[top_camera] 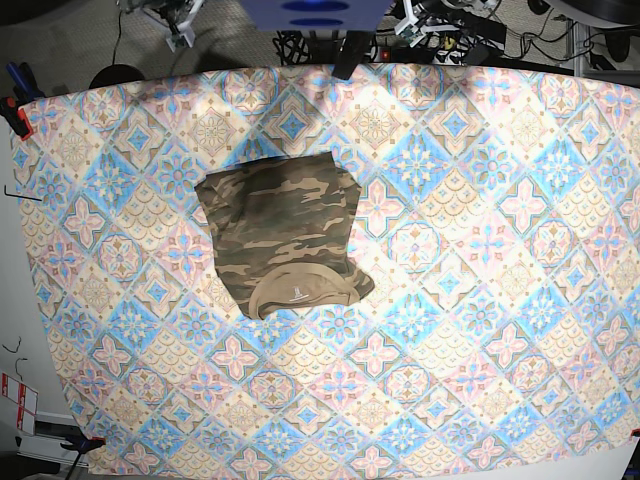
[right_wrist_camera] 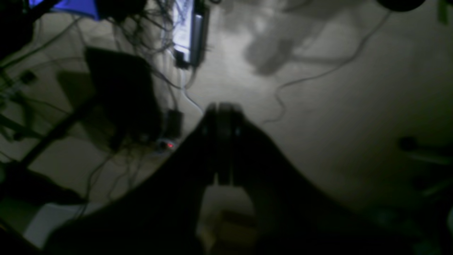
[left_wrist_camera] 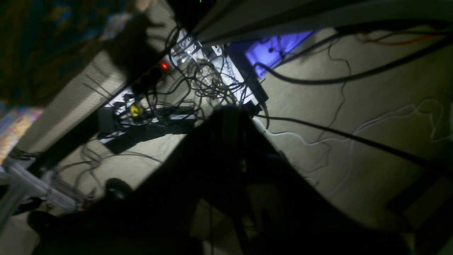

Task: Fold the T-shirt properly

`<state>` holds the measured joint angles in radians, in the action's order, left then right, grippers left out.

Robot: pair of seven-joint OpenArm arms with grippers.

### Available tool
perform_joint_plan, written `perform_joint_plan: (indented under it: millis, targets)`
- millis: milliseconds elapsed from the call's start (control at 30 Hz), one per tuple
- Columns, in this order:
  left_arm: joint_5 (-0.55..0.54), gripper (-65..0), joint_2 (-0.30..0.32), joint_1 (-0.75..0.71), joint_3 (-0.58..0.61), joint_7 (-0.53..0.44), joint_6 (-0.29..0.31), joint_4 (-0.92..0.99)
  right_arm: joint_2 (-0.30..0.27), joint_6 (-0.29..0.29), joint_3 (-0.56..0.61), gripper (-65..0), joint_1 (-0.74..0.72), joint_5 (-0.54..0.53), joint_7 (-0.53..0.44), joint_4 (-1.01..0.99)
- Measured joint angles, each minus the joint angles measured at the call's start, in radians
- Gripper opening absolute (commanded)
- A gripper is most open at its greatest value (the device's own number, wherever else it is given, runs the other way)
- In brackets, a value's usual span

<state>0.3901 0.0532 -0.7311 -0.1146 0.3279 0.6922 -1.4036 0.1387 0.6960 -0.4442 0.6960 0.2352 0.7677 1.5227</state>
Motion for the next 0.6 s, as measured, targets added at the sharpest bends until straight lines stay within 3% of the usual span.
perform_joint_plan:
  millis: [133,300,467,600]
  targets:
    - [0.002,-65.0,0.0,0.029,0.001,0.0,0.0,0.089,-0.003,0.0,-0.028,-64.3,-0.038,0.013,-0.052,-0.121]
    - [-0.001,-65.0,0.0,0.073,0.002,-0.005,0.0,0.161,-0.002,-0.001,-0.079,-64.3,-0.123,-0.002,-0.19,-0.303]
    - [0.064,-65.0,-0.001,0.134,0.001,-0.11,-0.004,0.317,-0.008,-0.001,-0.089,-64.3,-0.122,0.017,-0.292,-0.481]
    - [0.146,-65.0,0.0,0.183,0.0,-0.214,-0.161,0.497,-0.031,-0.048,-0.08,-64.3,-0.176,0.001,-0.415,-0.632]
